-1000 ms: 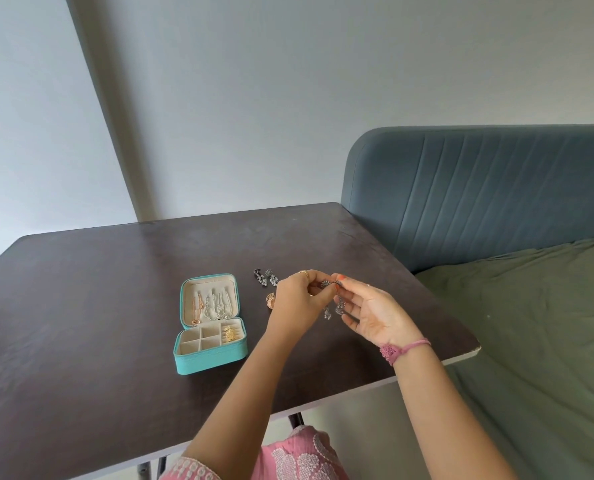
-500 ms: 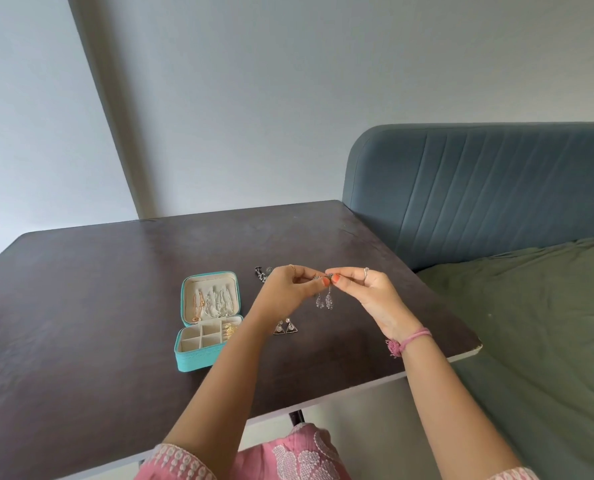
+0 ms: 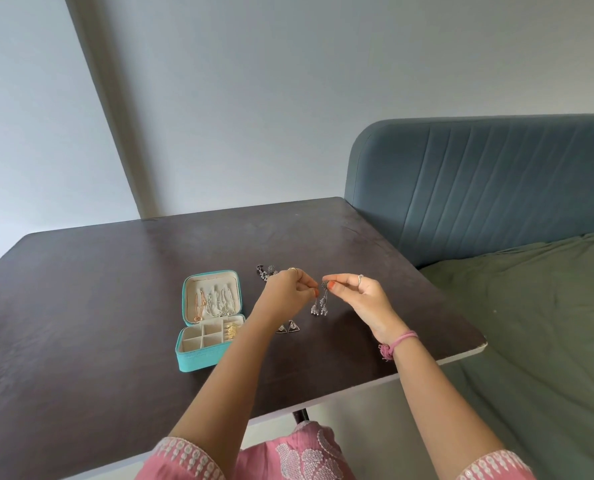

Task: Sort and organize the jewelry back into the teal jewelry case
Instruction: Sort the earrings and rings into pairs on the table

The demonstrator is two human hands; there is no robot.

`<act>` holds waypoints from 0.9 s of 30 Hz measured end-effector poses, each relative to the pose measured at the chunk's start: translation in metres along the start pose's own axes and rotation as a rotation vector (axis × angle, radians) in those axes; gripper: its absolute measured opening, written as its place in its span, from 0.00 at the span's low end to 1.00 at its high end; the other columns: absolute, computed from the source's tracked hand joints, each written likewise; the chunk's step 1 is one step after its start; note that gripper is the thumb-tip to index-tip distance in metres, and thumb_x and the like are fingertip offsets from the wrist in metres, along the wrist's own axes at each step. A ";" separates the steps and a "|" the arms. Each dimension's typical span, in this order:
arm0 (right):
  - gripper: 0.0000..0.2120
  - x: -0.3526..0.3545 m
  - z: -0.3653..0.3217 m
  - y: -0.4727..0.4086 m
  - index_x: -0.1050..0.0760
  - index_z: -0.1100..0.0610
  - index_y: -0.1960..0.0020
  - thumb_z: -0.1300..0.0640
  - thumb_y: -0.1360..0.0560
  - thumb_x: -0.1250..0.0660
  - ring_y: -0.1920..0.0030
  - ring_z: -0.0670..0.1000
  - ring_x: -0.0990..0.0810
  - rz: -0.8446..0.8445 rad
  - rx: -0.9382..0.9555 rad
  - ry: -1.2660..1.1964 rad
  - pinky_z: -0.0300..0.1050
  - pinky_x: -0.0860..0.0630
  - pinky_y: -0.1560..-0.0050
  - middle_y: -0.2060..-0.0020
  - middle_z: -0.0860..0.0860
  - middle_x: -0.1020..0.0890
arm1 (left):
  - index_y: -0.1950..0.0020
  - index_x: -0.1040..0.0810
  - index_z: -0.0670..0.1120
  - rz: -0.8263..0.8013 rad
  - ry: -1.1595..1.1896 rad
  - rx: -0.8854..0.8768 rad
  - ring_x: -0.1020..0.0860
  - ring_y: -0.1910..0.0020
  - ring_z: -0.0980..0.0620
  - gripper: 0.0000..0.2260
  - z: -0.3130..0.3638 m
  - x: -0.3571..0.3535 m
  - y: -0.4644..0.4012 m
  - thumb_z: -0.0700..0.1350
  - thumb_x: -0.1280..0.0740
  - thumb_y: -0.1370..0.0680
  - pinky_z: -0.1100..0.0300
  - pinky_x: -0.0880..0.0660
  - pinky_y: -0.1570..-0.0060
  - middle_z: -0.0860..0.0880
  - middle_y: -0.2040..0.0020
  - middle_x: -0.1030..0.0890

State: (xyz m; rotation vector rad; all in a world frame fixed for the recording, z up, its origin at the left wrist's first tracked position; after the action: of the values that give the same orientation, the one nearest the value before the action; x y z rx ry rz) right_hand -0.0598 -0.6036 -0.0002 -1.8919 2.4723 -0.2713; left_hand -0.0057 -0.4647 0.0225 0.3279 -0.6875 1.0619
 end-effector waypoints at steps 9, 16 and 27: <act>0.06 0.004 0.023 -0.001 0.17 0.49 0.54 0.60 0.25 0.30 0.57 0.42 0.19 0.008 -0.006 0.163 0.30 0.26 0.53 0.57 0.49 0.15 | 0.52 0.16 0.42 -0.008 -0.154 0.039 0.21 0.51 0.49 0.07 -0.007 -0.011 -0.003 0.39 0.33 0.25 0.69 0.35 0.60 0.45 0.52 0.16; 0.05 0.003 0.031 -0.006 0.16 0.50 0.52 0.56 0.26 0.29 0.55 0.39 0.20 0.064 0.040 0.404 0.30 0.27 0.53 0.55 0.43 0.17 | 0.57 0.18 0.40 -0.063 -0.273 0.086 0.20 0.55 0.42 0.07 -0.015 -0.022 -0.008 0.41 0.35 0.26 0.58 0.25 0.59 0.42 0.56 0.18; 0.06 0.004 0.033 -0.006 0.16 0.49 0.49 0.54 0.25 0.31 0.52 0.42 0.21 0.091 0.083 0.493 0.30 0.29 0.53 0.54 0.43 0.18 | 0.52 0.16 0.43 0.007 -0.273 0.054 0.21 0.50 0.45 0.08 -0.007 0.005 -0.002 0.39 0.35 0.25 0.56 0.24 0.49 0.44 0.53 0.16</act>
State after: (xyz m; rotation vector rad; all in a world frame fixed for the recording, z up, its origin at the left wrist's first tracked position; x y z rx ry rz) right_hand -0.0508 -0.6133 -0.0318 -1.8500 2.7686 -0.9219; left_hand -0.0004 -0.4585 0.0207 0.5234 -0.9047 1.0536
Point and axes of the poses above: each hand's wrist, its own y-axis away from the middle knuckle, its own x-axis out of the back of the hand, z = x × y, the point moved 9 cm from there along -y, towards the middle knuckle
